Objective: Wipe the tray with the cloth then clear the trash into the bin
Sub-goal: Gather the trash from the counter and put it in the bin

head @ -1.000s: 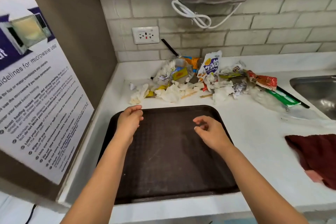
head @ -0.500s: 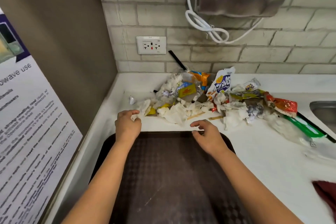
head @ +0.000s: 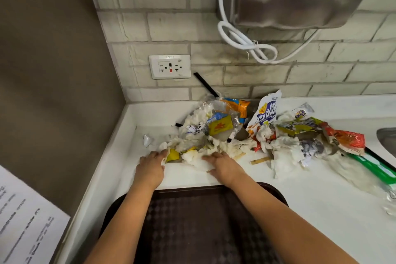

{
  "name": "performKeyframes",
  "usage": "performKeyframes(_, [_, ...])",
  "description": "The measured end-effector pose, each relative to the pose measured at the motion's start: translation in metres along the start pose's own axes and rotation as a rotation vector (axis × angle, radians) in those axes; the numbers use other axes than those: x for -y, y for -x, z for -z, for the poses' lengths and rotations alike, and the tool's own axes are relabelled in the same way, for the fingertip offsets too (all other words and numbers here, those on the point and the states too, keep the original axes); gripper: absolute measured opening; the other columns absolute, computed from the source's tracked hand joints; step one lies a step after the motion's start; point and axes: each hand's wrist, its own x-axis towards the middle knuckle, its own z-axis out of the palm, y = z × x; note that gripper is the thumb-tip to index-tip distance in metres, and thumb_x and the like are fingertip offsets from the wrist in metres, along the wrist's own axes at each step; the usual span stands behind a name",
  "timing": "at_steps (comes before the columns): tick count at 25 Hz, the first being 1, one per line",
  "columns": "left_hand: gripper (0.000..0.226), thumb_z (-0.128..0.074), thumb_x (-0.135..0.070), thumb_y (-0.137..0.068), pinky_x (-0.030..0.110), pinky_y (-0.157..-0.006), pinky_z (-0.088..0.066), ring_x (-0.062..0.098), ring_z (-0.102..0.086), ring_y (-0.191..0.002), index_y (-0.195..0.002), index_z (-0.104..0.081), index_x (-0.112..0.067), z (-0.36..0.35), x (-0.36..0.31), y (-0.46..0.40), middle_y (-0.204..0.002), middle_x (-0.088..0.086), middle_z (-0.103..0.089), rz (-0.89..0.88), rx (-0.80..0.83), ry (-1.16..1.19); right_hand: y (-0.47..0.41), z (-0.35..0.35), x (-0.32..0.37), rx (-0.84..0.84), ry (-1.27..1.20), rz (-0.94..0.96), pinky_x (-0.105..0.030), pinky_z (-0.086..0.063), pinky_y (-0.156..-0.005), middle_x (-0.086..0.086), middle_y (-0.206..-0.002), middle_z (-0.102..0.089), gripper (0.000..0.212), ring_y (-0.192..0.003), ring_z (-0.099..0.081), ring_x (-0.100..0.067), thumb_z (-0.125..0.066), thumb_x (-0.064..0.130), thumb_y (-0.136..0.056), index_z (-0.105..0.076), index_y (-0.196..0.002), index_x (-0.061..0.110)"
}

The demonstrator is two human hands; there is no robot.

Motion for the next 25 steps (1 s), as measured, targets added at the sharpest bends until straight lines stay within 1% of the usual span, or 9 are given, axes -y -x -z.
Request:
performKeyframes(4, [0.035, -0.049, -0.017, -0.093, 0.03, -0.09, -0.042, 0.029, -0.052, -0.112, -0.127, -0.053, -0.011, -0.004, -0.001, -0.007, -0.123, 0.013, -0.053, 0.098, -0.122, 0.286, -0.005, 0.001, -0.002, -0.049, -0.135, -0.057, -0.03, -0.039, -0.1, -0.012, -0.131, -0.049, 0.039, -0.121, -0.046, -0.029, -0.056, 0.017, -0.089, -0.054, -0.128, 0.012])
performKeyframes(9, [0.024, -0.048, -0.011, -0.094, 0.032, -0.08, -0.041, 0.036, -0.056, -0.102, -0.11, -0.058, 0.004, 0.0, 0.005, 0.0, -0.111, 0.023, -0.059, 0.221, -0.379, 0.606, 0.007, -0.001, -0.006, -0.271, -0.405, -0.116, -0.015, -0.034, -0.083, -0.008, -0.122, -0.05, 0.03, -0.108, -0.053, -0.025, -0.066, 0.016, -0.082, -0.064, -0.108, 0.002])
performKeyframes(12, [0.024, -0.045, -0.011, -0.095, 0.03, -0.074, -0.037, 0.038, -0.056, -0.103, -0.111, -0.054, 0.005, 0.01, 0.004, 0.004, -0.111, 0.024, -0.06, 0.339, -0.395, 0.787, 0.01, -0.003, -0.007, -0.349, -0.549, -0.178, -0.016, -0.031, -0.07, -0.012, -0.108, -0.059, 0.025, -0.091, -0.052, -0.02, -0.069, 0.016, -0.081, -0.063, -0.1, 0.002])
performKeyframes(14, [0.024, -0.042, -0.012, -0.096, 0.034, -0.075, -0.041, 0.037, -0.056, -0.101, -0.113, -0.053, 0.0, 0.017, 0.004, 0.005, -0.111, 0.022, -0.06, 0.392, -0.407, 0.893, 0.013, -0.002, -0.006, -0.372, -0.618, -0.235, -0.02, -0.031, -0.063, -0.01, -0.092, -0.059, 0.011, -0.082, -0.049, -0.019, -0.066, 0.012, -0.081, -0.057, -0.087, 0.009])
performKeyframes(17, [0.024, -0.042, -0.013, -0.094, 0.037, -0.079, -0.047, 0.034, -0.057, -0.096, -0.113, -0.055, -0.007, 0.022, 0.004, 0.007, -0.105, 0.015, -0.06, 0.403, -0.387, 0.99, 0.015, -0.003, -0.005, -0.425, -0.644, -0.243, -0.018, -0.032, -0.054, -0.01, -0.082, -0.053, 0.021, -0.079, -0.05, -0.024, -0.059, -0.003, -0.077, -0.046, -0.073, 0.013])
performKeyframes(19, [0.025, -0.048, -0.012, -0.09, 0.034, -0.075, -0.046, 0.029, -0.056, -0.088, -0.114, -0.054, -0.009, 0.023, 0.002, 0.012, -0.105, 0.013, -0.061, 0.391, -0.349, 0.977, 0.015, -0.004, -0.002, -0.383, -0.515, -0.21, -0.018, -0.043, -0.07, -0.013, -0.103, -0.054, 0.023, -0.096, -0.054, -0.029, -0.053, -0.006, -0.077, -0.054, -0.092, 0.012])
performKeyframes(21, [0.039, -0.05, -0.005, -0.085, 0.031, -0.074, -0.045, 0.028, -0.055, -0.091, -0.123, -0.048, -0.011, 0.024, 0.0, 0.017, -0.116, 0.015, -0.057, 0.394, -0.32, 0.963, 0.013, -0.006, 0.0, -0.237, -0.293, -0.243, -0.032, -0.046, -0.092, -0.013, -0.126, -0.048, 0.043, -0.115, -0.048, -0.031, -0.051, 0.0, -0.083, -0.05, -0.124, 0.015])
performKeyframes(23, [0.051, -0.046, 0.002, -0.083, 0.033, -0.081, -0.045, 0.033, -0.052, -0.107, -0.132, -0.041, -0.012, 0.024, -0.001, 0.02, -0.128, 0.018, -0.047, 0.398, -0.294, 0.96, 0.013, -0.006, 0.003, -0.177, -0.128, -0.27, -0.034, -0.044, -0.094, -0.013, -0.122, -0.055, 0.041, -0.115, -0.047, -0.031, -0.047, 0.005, -0.087, -0.05, -0.126, 0.019])
performKeyframes(25, [0.052, -0.043, 0.005, -0.085, 0.035, -0.09, -0.043, 0.035, -0.048, -0.115, -0.134, -0.038, -0.009, 0.022, -0.002, 0.021, -0.132, 0.02, -0.043, 0.372, -0.28, 0.906, 0.014, -0.004, 0.006, -0.27, -0.21, -0.254, -0.033, -0.046, -0.088, -0.013, -0.111, -0.062, 0.035, -0.109, -0.052, -0.031, -0.047, 0.003, -0.085, -0.056, -0.116, 0.016])
